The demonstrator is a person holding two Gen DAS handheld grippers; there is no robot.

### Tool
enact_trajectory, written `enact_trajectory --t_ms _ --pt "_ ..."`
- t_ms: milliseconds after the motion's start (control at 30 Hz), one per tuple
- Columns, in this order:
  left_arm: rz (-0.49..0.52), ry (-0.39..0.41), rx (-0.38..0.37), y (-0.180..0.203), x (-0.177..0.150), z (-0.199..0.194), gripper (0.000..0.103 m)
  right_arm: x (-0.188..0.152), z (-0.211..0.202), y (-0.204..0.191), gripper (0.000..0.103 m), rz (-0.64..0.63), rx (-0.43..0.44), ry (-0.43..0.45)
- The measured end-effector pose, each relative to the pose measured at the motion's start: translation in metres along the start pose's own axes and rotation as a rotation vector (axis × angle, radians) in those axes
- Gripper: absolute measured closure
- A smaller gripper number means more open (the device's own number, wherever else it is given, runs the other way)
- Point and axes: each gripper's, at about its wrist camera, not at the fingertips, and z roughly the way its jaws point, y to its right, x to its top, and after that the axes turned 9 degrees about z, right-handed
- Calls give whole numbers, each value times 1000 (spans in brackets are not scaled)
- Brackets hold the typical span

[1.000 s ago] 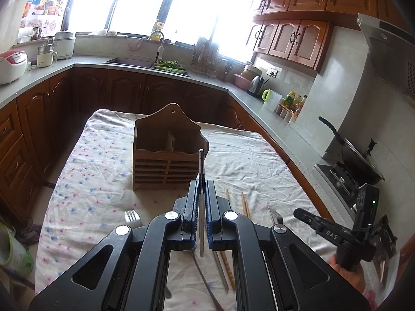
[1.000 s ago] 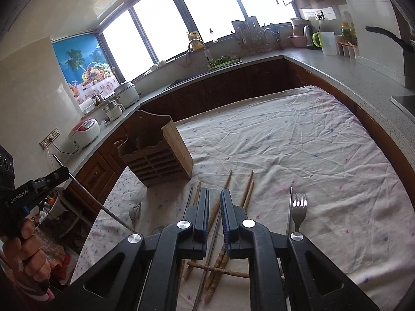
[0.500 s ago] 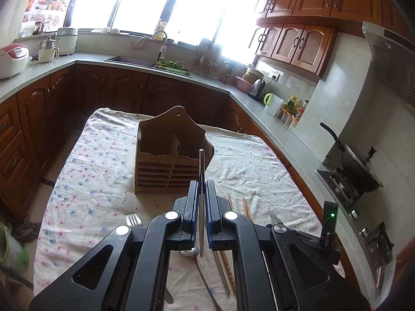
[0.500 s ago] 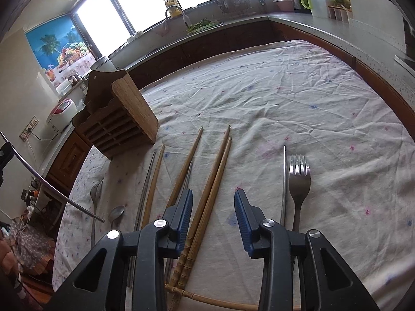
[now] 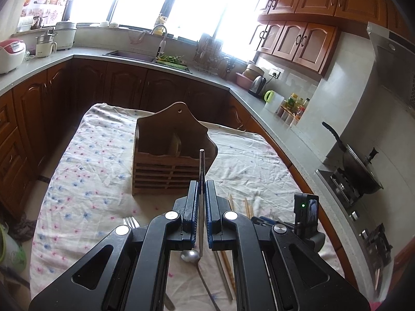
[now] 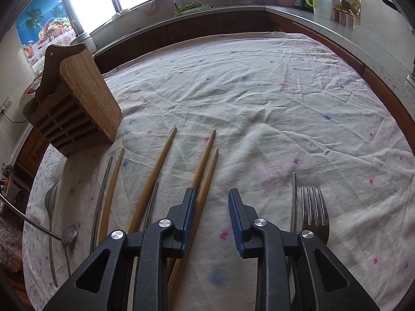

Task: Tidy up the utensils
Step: 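Lift and carry both held chopsticks over the wooden utensil holder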

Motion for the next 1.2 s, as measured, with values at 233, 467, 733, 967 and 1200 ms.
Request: enact_trajectory --t_ms 233,467,733,967,1200 --pt "-1 -14 -12 0 1 10 99 17 17 -20 78 -102 -68 -24" --pt "9 -20 -13 4 1 11 99 16 19 -21 94 -121 -59 -15" --pt "22 -6 -6 8 1 2 99 15 -41 -9 98 15 146 105" --pt "33 27 4 12 4 -17 99 17 -103 -25 98 7 258 239" --pt "41 51 20 13 6 -33 99 19 -139 -39 98 -13 324 301"
